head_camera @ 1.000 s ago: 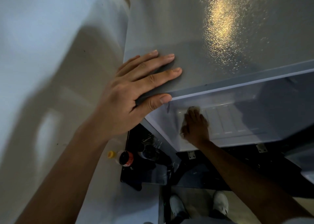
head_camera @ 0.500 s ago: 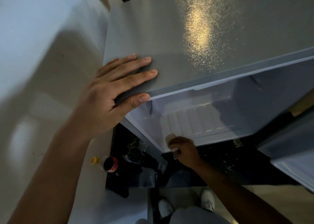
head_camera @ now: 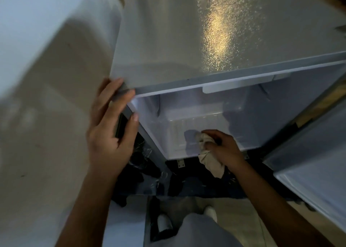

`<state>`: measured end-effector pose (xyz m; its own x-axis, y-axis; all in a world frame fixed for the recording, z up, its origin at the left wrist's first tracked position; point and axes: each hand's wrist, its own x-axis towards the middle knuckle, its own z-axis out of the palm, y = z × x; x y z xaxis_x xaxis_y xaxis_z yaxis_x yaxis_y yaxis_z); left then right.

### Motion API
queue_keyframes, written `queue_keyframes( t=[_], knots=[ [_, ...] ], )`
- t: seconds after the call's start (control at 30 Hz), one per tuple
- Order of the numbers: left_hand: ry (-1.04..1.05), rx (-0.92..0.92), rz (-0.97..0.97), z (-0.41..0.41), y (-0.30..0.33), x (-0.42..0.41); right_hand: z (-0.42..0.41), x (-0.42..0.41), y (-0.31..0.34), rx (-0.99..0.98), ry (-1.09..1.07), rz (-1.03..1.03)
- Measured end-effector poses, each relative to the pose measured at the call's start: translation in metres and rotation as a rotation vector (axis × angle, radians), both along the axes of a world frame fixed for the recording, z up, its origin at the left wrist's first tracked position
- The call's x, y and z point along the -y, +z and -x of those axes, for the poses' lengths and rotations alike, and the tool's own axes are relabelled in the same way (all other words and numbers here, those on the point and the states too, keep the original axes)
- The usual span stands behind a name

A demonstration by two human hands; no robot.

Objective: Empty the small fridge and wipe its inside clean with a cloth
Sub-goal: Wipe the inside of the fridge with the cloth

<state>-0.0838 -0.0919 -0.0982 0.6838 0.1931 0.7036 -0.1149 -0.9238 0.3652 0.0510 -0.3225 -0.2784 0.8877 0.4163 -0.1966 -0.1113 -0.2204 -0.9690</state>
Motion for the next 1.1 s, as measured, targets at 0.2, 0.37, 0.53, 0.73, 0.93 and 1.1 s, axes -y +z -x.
queue_keyframes(
  t=[0.2,0.37,0.53,0.73,0.93,1.1],
  knots=[
    [0.082,-0.132,0.468,0.047,-0.059,0.062,0.037,-0.002,0.081,0.062,-0.006,-0.281],
    [-0.125,-0.479,0.633,0.06,-0.075,0.09,0.084,-0.013,0.118,0.127,-0.071,-0.409],
    [-0.138,-0.406,0.716,0.068,-0.071,0.073,0.13,-0.022,0.12,0.166,-0.194,-0.41],
    [-0.247,-0.455,1.032,0.092,-0.067,0.068,0.185,-0.031,0.102,0.074,-0.298,-0.345],
    [-0.379,-0.489,1.003,0.111,-0.067,0.071,0.223,-0.022,0.089,0.02,-0.304,-0.398],
    [-0.379,-0.429,0.888,0.127,-0.068,0.083,0.227,-0.002,0.08,0.175,-0.354,-0.269]
  ],
)
